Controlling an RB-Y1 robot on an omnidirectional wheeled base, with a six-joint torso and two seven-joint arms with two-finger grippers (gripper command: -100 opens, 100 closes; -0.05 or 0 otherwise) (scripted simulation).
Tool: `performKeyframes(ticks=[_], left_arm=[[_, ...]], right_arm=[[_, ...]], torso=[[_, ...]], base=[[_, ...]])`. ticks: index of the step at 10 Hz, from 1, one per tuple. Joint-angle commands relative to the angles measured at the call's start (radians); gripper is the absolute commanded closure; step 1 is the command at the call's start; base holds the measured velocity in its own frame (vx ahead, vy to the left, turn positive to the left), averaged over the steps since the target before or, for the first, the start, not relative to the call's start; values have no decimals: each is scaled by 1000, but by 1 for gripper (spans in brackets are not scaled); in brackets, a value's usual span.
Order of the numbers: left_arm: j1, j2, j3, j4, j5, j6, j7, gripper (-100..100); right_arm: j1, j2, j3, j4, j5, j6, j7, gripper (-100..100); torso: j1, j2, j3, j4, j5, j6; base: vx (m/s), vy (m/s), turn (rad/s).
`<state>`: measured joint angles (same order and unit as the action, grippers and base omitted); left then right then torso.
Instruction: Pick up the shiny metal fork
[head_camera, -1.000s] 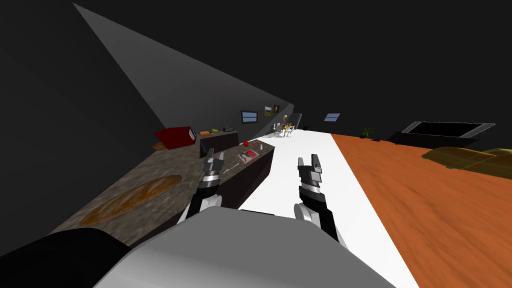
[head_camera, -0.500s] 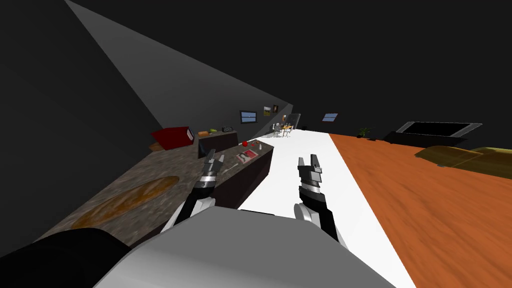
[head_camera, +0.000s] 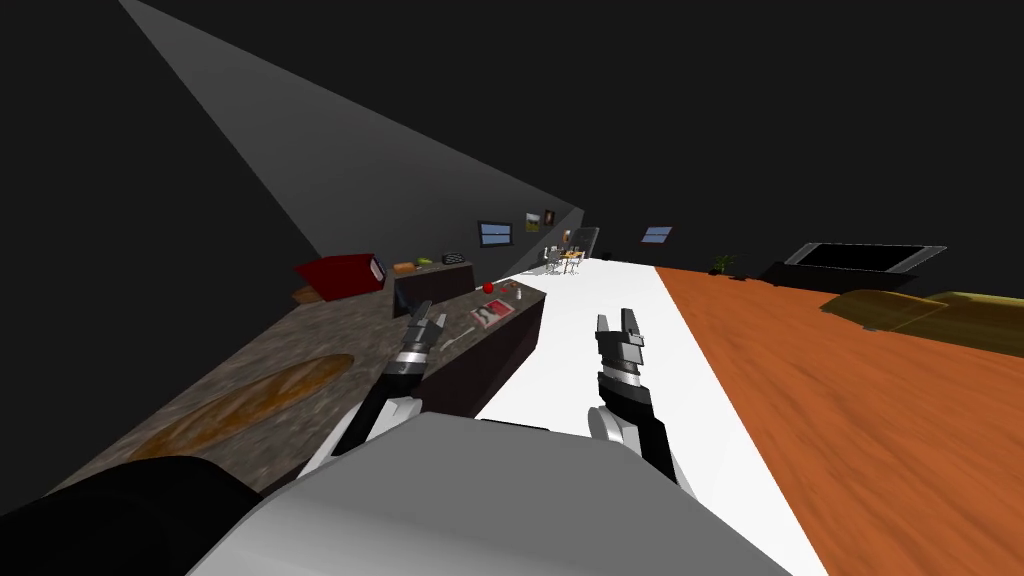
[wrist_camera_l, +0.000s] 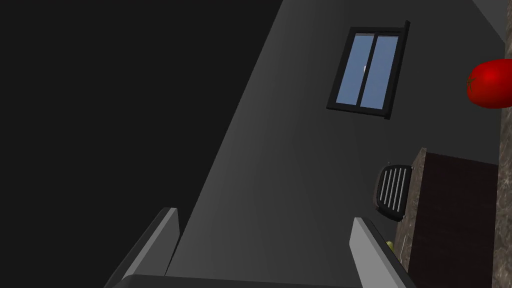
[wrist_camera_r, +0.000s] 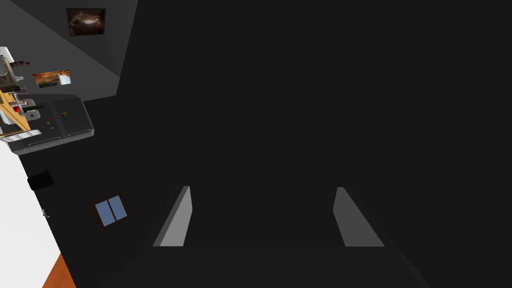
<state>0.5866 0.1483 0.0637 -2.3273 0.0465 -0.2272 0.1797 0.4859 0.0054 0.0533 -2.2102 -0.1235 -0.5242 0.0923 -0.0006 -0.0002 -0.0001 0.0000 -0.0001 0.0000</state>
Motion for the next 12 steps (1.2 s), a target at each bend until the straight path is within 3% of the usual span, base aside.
performKeyframes(ticks=[1, 2, 3, 5, 8, 10, 11, 12], left_arm=[[6, 18, 23, -6, 10, 50, 5, -100], [6, 18, 23, -6, 10, 75, 5, -100], [15, 31, 44, -13, 19, 103, 9, -100], [15, 31, 44, -13, 19, 135, 9, -100], [34, 50, 89, -27, 41, 231, 20, -100], [34, 50, 89, -27, 41, 268, 20, -100], [44, 58, 112, -35, 53, 306, 26, -100], [44, 58, 112, -35, 53, 328, 26, -100]], right_arm=[[0, 0, 0, 0, 0, 0, 0, 0], [0, 0, 0, 0, 0, 0, 0, 0], [0, 0, 0, 0, 0, 0, 0, 0], [0, 0, 0, 0, 0, 0, 0, 0], [0, 0, 0, 0, 0, 0, 0, 0], [0, 0, 0, 0, 0, 0, 0, 0], [0, 0, 0, 0, 0, 0, 0, 0], [0, 0, 0, 0, 0, 0, 0, 0]], torso=[[0, 0, 0, 0, 0, 0], [0, 0, 0, 0, 0, 0], [0, 0, 0, 0, 0, 0], [0, 0, 0, 0, 0, 0], [0, 0, 0, 0, 0, 0], [0, 0, 0, 0, 0, 0], [0, 0, 0, 0, 0, 0], [0, 0, 0, 0, 0, 0]], base=[[6, -15, -34], [6, -13, -20], [9, -17, -46], [4, -9, -4], [8, -16, -35], [8, -10, -10], [8, -13, -44], [10, -12, -26]])
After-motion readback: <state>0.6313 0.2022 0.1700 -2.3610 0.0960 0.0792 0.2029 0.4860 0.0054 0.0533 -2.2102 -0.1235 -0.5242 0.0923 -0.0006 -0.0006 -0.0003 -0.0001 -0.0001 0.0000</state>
